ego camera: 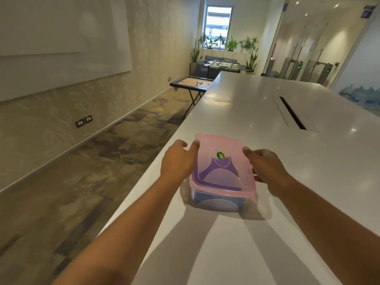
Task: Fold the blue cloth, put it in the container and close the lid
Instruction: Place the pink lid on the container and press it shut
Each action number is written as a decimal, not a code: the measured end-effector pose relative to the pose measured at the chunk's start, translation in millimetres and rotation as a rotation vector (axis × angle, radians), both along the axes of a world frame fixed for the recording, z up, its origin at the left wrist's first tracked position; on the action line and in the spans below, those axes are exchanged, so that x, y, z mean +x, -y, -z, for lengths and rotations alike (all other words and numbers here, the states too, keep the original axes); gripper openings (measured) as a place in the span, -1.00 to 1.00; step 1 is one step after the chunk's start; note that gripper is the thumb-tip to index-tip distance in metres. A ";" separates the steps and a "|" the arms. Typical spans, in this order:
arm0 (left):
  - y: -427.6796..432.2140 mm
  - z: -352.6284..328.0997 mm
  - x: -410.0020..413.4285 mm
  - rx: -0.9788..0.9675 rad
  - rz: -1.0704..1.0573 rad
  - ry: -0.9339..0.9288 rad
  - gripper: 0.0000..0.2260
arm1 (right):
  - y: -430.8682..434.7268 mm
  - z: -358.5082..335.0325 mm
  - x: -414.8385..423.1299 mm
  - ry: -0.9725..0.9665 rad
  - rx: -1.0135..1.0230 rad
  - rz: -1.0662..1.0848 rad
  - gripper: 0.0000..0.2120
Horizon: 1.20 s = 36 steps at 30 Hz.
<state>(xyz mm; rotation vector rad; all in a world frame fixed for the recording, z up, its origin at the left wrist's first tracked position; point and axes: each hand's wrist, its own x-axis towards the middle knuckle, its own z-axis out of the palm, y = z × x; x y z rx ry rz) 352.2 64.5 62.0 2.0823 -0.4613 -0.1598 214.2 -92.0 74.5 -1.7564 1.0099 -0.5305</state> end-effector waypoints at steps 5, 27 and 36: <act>36.8 -10.3 24.4 0.103 0.065 -0.145 -0.54 | 13.9 -2.7 32.5 -0.108 0.066 -0.023 -0.56; 16.3 -8.6 -0.8 0.238 0.165 0.267 -0.50 | -19.1 3.7 -3.8 -0.203 -0.633 -0.195 -0.28; 7.8 8.3 -30.4 0.413 0.317 0.329 -0.47 | -46.7 19.4 -10.8 -0.387 -0.726 -0.406 -0.14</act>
